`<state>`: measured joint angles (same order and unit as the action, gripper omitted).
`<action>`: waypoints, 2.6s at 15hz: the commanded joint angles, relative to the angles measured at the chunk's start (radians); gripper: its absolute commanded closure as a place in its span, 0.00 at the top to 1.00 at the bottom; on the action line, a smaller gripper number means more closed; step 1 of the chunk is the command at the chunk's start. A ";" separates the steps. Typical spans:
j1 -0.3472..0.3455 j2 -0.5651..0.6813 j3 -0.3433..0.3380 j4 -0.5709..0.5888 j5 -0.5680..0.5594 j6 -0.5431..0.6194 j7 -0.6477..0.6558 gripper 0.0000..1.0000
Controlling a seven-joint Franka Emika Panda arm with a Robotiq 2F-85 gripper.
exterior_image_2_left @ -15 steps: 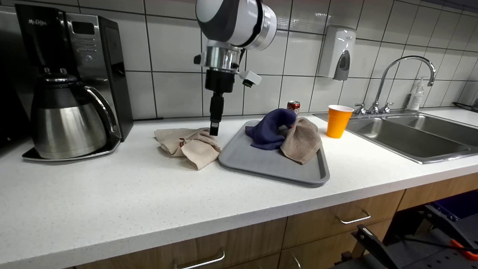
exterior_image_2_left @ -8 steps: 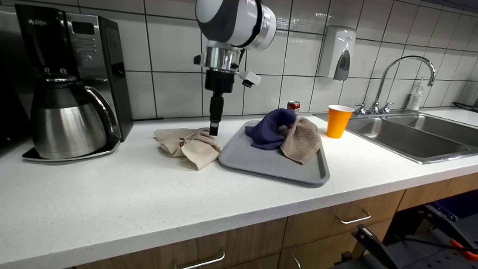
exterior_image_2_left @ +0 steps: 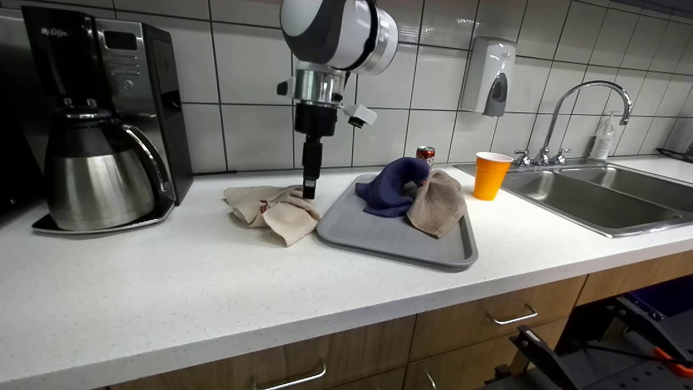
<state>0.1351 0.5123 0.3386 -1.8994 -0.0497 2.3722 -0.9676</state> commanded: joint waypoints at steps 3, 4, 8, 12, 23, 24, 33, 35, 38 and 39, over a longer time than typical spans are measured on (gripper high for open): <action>0.041 0.059 -0.013 0.092 -0.079 -0.052 -0.080 1.00; 0.045 0.073 -0.014 0.106 -0.090 -0.054 -0.097 1.00; 0.055 0.117 -0.022 0.165 -0.122 -0.073 -0.158 1.00; 0.059 0.149 -0.024 0.213 -0.133 -0.074 -0.213 1.00; 0.091 0.265 -0.007 0.335 -0.115 -0.115 -0.354 1.00; 0.094 0.271 -0.007 0.345 -0.112 -0.123 -0.357 1.00; 0.140 0.285 -0.008 0.384 -0.112 -0.152 -0.337 0.42; 0.147 0.287 -0.009 0.387 -0.113 -0.153 -0.335 0.27; 0.151 0.288 -0.009 0.391 -0.113 -0.155 -0.334 0.03; 0.147 0.287 -0.003 0.389 -0.107 -0.153 -0.342 0.01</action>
<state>0.2806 0.7890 0.3281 -1.5469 -0.1669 2.2580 -1.2879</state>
